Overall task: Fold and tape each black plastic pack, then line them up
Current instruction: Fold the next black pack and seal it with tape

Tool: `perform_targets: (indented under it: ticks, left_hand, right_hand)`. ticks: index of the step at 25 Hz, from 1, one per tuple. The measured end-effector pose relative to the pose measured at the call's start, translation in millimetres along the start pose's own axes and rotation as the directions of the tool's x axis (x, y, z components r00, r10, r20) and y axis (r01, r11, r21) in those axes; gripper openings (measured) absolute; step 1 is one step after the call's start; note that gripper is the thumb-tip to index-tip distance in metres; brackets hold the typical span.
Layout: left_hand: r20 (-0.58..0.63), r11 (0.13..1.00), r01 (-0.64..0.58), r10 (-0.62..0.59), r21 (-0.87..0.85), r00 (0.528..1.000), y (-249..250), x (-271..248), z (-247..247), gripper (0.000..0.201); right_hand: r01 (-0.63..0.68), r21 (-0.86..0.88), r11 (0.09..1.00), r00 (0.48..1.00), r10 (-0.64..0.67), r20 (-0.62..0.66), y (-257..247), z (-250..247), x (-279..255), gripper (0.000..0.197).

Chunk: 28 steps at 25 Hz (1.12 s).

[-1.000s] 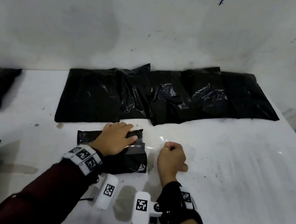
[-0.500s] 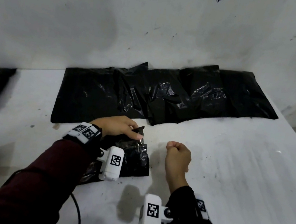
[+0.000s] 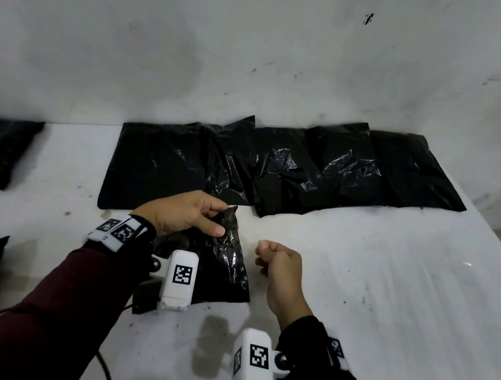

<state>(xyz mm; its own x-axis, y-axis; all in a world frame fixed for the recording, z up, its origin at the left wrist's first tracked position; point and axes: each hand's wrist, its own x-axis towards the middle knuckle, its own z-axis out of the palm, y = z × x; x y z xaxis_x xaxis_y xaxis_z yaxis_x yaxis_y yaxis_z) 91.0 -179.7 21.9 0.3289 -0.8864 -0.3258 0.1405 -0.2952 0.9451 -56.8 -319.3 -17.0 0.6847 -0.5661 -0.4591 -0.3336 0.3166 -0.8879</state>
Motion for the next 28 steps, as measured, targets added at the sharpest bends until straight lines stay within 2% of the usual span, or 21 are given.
perform_targets:
  ticks: [4,8,11,13,15,17,18,19,21,23,25,26,28]
  left_hand:
    - [-0.051,0.995,-0.049,0.045,-0.081,0.998,-2,-11,-2,0.076]
    - [-0.100,0.991,-0.107,0.098,-0.086,0.990,-1,-19,0,0.076]
    - [-0.086,0.991,-0.122,0.118,-0.046,0.989,1,-22,-1,0.058]
    - [-0.063,0.989,-0.115,0.110,-0.091,0.992,1,-24,-3,0.056]
    - [-0.055,0.986,-0.108,0.102,-0.129,0.993,1,-24,-3,0.057]
    - [-0.074,0.986,-0.092,0.082,-0.138,0.994,-1,-21,-2,0.058]
    - [-0.097,0.987,-0.080,0.067,-0.137,0.993,-1,-19,-1,0.057]
    - [-0.119,0.989,-0.073,0.057,-0.132,0.991,-1,-18,2,0.052]
    - [-0.168,0.993,-0.069,0.052,-0.095,0.984,-1,-13,8,0.040]
    - [-0.227,0.995,-0.079,0.065,-0.055,0.972,-1,-11,14,0.035]
    - [-0.357,0.995,-0.096,0.083,-0.018,0.930,-3,-13,17,0.040]
    - [-0.463,0.996,-0.088,0.085,0.014,0.883,-3,-17,17,0.044]
    - [-0.679,0.998,-0.045,0.064,0.046,0.731,-10,-28,16,0.040]
  right_hand:
    - [-0.080,0.065,0.995,0.986,0.069,0.152,10,21,-6,0.012]
    - [-0.186,0.126,0.974,0.953,0.147,0.266,2,35,-19,0.026]
    - [-0.300,0.167,0.939,0.898,0.219,0.381,4,42,-20,0.019]
    - [-0.360,0.142,0.922,0.865,0.273,0.422,5,43,-17,0.019]
    - [-0.265,0.034,0.964,0.890,0.231,0.392,2,37,-14,0.022]
    - [-0.072,-0.047,0.996,0.949,0.083,0.303,-5,29,-11,0.019]
    - [0.015,-0.045,0.999,0.959,-0.001,0.282,-10,25,-9,0.018]
    - [0.085,-0.040,0.996,0.946,-0.068,0.317,-15,22,-9,0.025]
    - [0.160,-0.077,0.984,0.879,-0.107,0.465,-26,17,-11,0.036]
    - [0.227,-0.169,0.959,0.844,-0.108,0.525,-32,17,-12,0.030]
    - [0.260,-0.255,0.931,0.861,-0.104,0.499,-30,19,-7,0.022]
    - [0.247,-0.278,0.928,0.877,-0.092,0.471,-29,20,-4,0.020]
    - [0.178,-0.241,0.954,0.894,-0.054,0.446,-26,22,0,0.018]
